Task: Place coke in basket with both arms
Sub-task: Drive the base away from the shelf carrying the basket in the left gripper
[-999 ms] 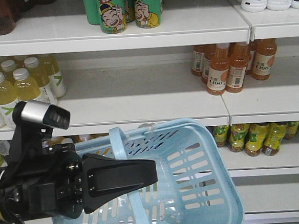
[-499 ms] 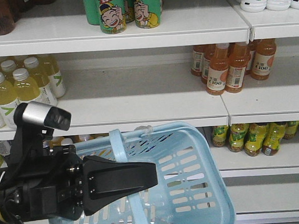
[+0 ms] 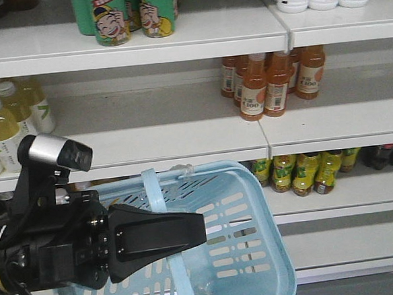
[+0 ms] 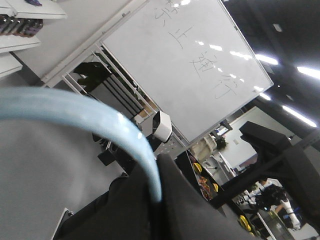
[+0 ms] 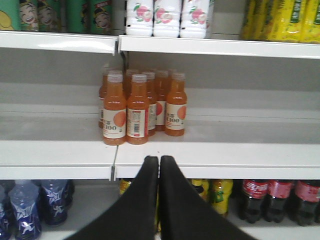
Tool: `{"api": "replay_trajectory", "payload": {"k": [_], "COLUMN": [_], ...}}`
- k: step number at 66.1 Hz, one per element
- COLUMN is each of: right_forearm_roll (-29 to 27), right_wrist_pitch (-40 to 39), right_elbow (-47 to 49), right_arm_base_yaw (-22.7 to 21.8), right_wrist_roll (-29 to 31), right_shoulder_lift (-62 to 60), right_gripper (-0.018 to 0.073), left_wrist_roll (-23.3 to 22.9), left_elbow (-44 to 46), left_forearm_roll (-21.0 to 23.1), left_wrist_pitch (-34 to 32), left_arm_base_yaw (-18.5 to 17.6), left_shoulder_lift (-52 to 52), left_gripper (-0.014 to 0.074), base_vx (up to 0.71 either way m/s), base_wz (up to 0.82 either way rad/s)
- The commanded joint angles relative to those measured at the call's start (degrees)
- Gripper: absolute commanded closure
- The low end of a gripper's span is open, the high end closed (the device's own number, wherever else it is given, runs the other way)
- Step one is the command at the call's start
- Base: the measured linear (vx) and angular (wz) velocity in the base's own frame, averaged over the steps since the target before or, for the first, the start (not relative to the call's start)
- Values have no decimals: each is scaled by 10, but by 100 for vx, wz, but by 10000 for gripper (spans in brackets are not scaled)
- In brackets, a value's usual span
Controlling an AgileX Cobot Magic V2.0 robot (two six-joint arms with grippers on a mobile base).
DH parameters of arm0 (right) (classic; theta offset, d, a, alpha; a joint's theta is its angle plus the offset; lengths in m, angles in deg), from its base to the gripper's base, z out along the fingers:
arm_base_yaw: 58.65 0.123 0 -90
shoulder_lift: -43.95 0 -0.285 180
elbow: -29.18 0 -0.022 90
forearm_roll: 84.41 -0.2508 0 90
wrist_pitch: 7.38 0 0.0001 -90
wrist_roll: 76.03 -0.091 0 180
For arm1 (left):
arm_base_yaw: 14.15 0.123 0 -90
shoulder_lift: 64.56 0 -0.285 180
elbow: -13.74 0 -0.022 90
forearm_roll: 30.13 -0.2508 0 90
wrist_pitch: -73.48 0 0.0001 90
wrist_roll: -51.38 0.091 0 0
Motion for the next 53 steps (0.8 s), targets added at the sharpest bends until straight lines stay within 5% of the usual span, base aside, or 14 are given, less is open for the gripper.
{"api": "replay_trajectory", "payload": {"k": [1, 53], "right_forearm_roll": [5, 5], "right_wrist_pitch": [-40, -40], "right_elbow": [-6, -6], "right_arm_base_yaw": [-3, -3], "right_wrist_roll": [1, 1], "right_shoulder_lift": [-11, -11], "right_gripper": [564, 564], "left_wrist_roll": [5, 5], "left_elbow": [13, 13], "left_forearm_roll": [44, 44], "left_wrist_pitch": [-123, -123], "left_arm_base_yaw": [-2, -2], "left_shoulder_lift": [-14, -14], "left_gripper": [603, 603], "base_vx": [-4, -3], "base_wz": [-38, -57]}}
